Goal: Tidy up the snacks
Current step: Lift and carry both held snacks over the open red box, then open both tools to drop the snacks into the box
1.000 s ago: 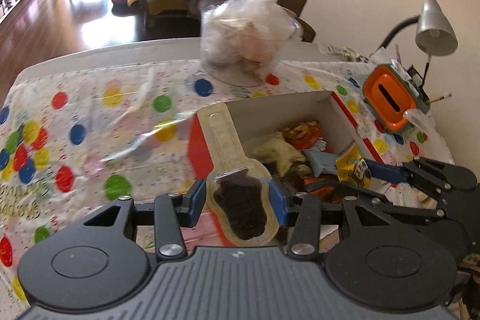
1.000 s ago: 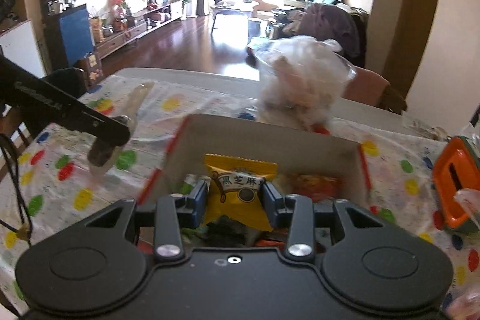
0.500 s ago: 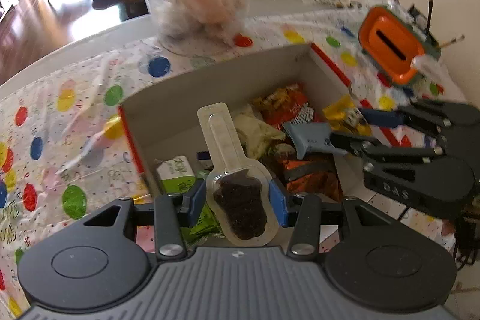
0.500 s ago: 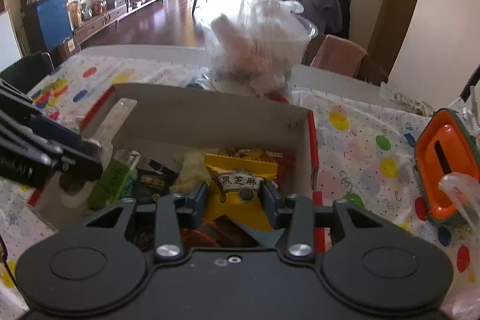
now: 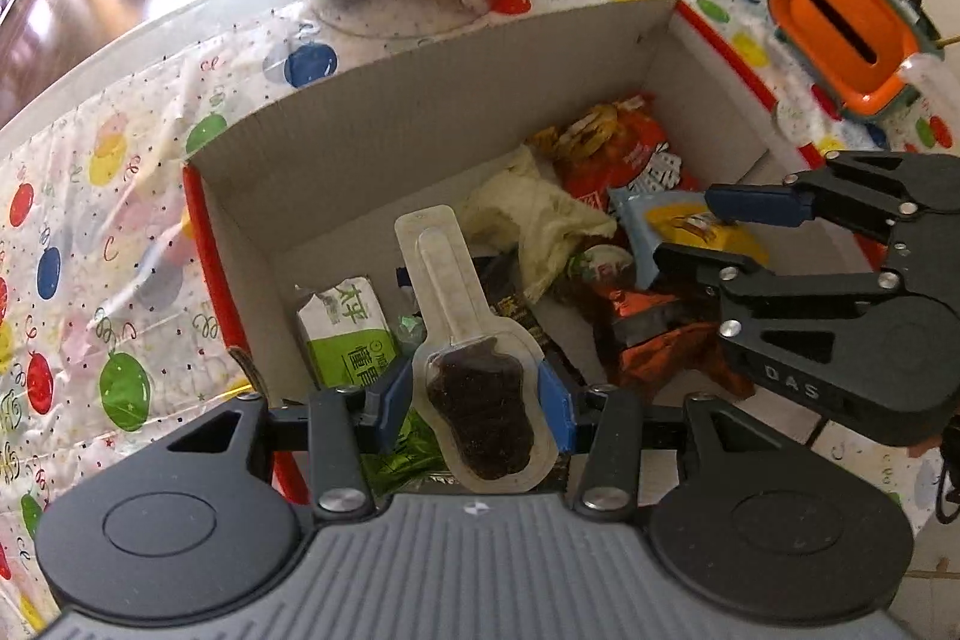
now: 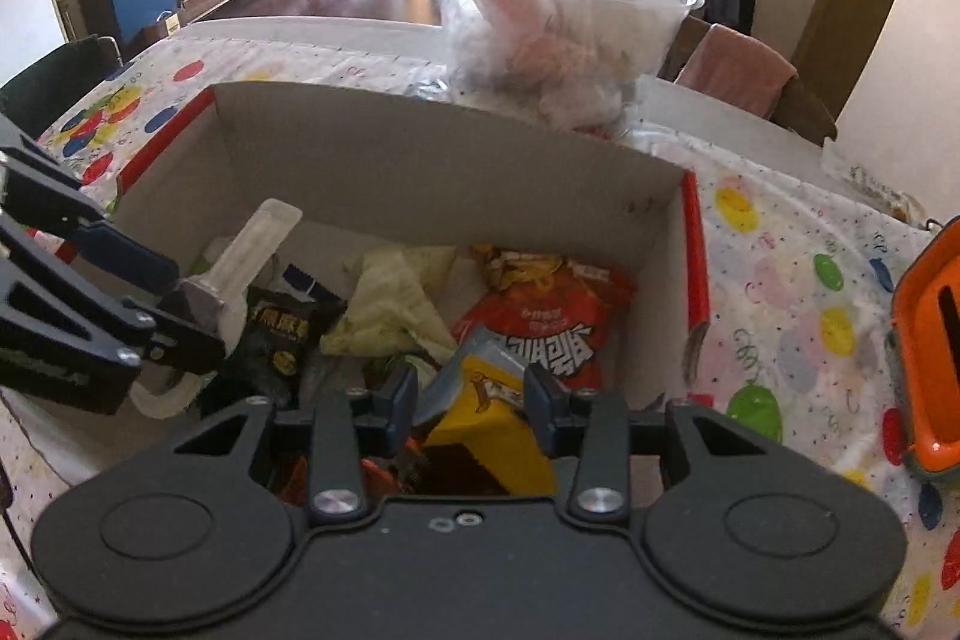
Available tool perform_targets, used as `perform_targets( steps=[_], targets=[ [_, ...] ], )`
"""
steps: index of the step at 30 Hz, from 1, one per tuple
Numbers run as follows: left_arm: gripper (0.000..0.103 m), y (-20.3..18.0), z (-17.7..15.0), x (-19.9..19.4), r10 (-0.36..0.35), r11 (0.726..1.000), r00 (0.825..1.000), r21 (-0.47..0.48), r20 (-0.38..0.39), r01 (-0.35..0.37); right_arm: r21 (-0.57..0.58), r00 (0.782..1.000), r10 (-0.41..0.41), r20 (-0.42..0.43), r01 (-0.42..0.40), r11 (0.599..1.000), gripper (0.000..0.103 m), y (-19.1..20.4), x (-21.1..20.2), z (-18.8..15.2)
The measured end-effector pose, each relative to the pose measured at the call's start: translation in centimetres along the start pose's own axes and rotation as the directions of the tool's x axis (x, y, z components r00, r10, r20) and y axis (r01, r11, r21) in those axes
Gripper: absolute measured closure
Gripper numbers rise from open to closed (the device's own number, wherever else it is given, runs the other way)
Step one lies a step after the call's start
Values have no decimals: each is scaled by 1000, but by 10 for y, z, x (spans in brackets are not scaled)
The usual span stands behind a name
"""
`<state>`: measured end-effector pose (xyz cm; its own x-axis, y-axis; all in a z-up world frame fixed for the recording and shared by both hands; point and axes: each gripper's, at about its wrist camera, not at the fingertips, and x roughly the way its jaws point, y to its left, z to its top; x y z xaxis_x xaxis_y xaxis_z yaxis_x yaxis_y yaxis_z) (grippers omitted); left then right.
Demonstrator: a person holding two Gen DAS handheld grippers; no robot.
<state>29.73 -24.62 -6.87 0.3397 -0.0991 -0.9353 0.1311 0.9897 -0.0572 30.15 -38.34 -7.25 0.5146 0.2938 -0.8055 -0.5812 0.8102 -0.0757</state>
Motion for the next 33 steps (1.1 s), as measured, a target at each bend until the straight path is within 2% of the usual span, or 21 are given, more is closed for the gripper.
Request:
perform_targets(
  steps=[4,12,14,15,16,24,33],
  targets=[
    [57,-1,1,11,7,1000,999,5,-36,-7,11,1000,19,2,-19,1000,64,-1,-1,-2],
    [57,-5,-2,13,22,1000,999,22,-25,-21,54,999,52,6,-52,997,64,-2,-9,-6],
    [55,-6,-3,11,24,999,1000,23,-14,-23,70,998,59,6,-59,996,64,-4,-12,-8],
    [50,-6,-4,10,21,1000,1000,22,-8,-21,77,998,60,7,-61,995,64,-4,-14,-9],
    [46,-5,-6,7,17,1000,1000,21,1,-17,88,998,63,8,-63,994,64,-4,-15,-10],
    [43,2,-18,-23,-9,1000,995,16,100,8,159,996,67,56,-75,984,63,-1,-40,-16],
    [37,11,-34,-67,-22,1000,970,-2,242,24,222,987,54,149,-86,971,58,11,-77,-16]
  ],
)
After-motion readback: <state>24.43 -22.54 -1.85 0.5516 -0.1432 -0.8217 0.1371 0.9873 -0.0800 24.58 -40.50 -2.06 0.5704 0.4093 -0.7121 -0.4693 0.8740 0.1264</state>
